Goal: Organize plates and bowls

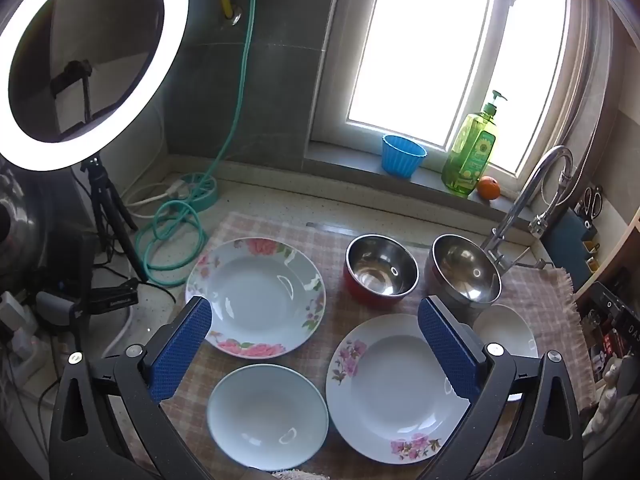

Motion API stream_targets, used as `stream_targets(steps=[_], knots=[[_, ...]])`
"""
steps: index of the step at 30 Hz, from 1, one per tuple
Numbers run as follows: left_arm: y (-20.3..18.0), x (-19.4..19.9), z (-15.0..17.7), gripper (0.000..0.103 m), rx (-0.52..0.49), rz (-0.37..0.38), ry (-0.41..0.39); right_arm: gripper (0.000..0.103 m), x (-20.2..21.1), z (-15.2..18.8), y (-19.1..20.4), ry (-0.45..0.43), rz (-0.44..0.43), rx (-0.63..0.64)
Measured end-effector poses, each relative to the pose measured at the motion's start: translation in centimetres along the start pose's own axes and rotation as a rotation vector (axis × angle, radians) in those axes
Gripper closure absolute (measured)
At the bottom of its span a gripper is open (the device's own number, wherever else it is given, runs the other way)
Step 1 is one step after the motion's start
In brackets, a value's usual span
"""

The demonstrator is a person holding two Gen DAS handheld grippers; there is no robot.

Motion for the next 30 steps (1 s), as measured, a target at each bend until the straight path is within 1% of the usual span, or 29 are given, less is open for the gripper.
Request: stream_targets(steps=[20, 22, 30], knots=[[-0.7, 0.3, 1.1, 0.001, 0.008, 0.011, 0.008, 0.000, 0.0, 0.1, 0.1, 0.014, 0.002, 0.000], [-0.7, 0.3, 1.1, 0.001, 0.010, 0.011, 0.010, 0.000, 0.3, 0.7, 0.0, 0.017, 0.002, 0.000], [0.3, -1.0, 1.1, 0.001, 0.034, 0.016, 0.056, 0.000, -0.8, 0.9, -0.1, 0.038, 0.007, -0.002]])
Point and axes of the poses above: each gripper's, at about its wrist camera, not at the fingertips, and x roughly against the way its jaws point, y to its left, z to its underside, the point moved 6 cm from there along -x, roughly the way its jaws point, and after that the axes turned 12 degrees about -y, right-handed, at the moved point
